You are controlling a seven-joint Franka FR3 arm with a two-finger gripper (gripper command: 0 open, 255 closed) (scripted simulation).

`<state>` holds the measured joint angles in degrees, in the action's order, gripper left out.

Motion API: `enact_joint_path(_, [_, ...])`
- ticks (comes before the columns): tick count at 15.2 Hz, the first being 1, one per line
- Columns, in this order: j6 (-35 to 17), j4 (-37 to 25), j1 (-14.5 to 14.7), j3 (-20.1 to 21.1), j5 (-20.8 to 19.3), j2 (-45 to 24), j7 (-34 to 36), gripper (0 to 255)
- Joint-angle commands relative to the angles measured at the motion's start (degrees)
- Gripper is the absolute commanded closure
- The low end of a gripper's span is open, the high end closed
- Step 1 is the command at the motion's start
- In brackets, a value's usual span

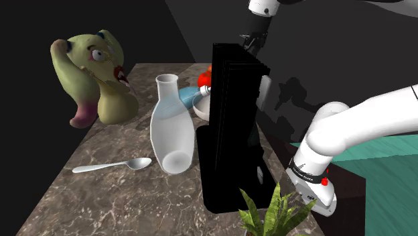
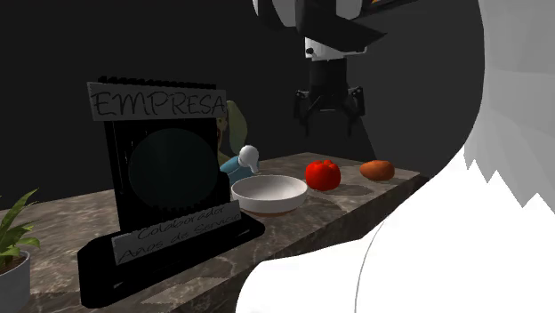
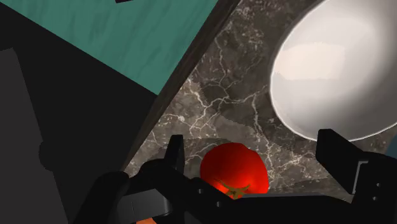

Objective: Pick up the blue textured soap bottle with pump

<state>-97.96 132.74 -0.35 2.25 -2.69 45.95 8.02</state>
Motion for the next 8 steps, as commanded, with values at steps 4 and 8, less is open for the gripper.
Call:
enact_joint_path(4, [1.9, -2.5, 1.6, 3.7, 1.5, -3.1, 2.3, 0])
enact_joint_path(8, [4.4, -6.4, 3.6, 8.4, 3.3, -7.8, 5.4, 0])
